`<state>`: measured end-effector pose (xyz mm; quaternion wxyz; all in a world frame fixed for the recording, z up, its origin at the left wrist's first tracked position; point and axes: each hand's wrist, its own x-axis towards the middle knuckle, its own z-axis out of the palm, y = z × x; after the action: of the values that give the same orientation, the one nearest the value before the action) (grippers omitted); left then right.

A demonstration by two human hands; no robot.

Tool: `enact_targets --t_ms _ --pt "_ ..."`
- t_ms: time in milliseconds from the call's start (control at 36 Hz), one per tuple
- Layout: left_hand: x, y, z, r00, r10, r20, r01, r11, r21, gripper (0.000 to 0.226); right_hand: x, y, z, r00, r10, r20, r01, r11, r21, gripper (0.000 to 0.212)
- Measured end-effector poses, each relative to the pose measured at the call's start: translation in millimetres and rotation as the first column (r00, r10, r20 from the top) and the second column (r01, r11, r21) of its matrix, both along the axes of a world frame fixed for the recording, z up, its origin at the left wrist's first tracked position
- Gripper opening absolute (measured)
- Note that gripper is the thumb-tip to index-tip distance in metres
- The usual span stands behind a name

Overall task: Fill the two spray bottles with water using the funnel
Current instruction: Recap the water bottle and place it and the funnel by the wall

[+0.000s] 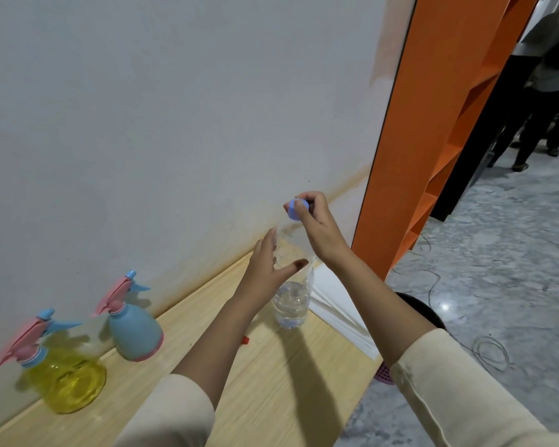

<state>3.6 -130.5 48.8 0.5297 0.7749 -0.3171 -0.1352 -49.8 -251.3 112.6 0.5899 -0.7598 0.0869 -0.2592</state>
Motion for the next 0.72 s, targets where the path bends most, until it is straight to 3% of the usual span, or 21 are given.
enact_targets --t_ms 111,222,389,556,722 --pt "-0.2 1.0 1.5 1.000 0.010 -0.012 -0.010 1.000 -0.021 0.087 -4.3 -2.2 -3.7 0.995 0.094 -0.019 -0.094 0.995 -0.020 0.024" --pt "-2.0 -1.2 1.2 0.999 0.033 -0.017 -0.033 0.999 -0.028 0.086 -1.3 -3.1 -5.7 0.999 0.033 0.027 -0.034 0.999 0.017 0.010" --pt "-8.7 -3.0 3.2 0.998 0.042 -0.044 -0.045 0.997 -0.062 0.091 -1.5 2.0 -5.6 0.988 -0.119 0.095 0.118 0.993 0.014 0.027" --pt "-7.5 -1.0 2.1 0.999 0.045 -0.029 -0.046 0.998 -0.041 0.090 -7.0 -2.7 -7.7 0.996 0.078 0.040 -0.078 0.997 -0.003 0.016" --pt "-10.5 -4.5 3.1 0.999 0.045 -0.014 -0.045 0.999 -0.002 0.087 -0.7 -1.4 -7.8 0.998 -0.059 0.036 0.059 0.998 -0.014 0.017"
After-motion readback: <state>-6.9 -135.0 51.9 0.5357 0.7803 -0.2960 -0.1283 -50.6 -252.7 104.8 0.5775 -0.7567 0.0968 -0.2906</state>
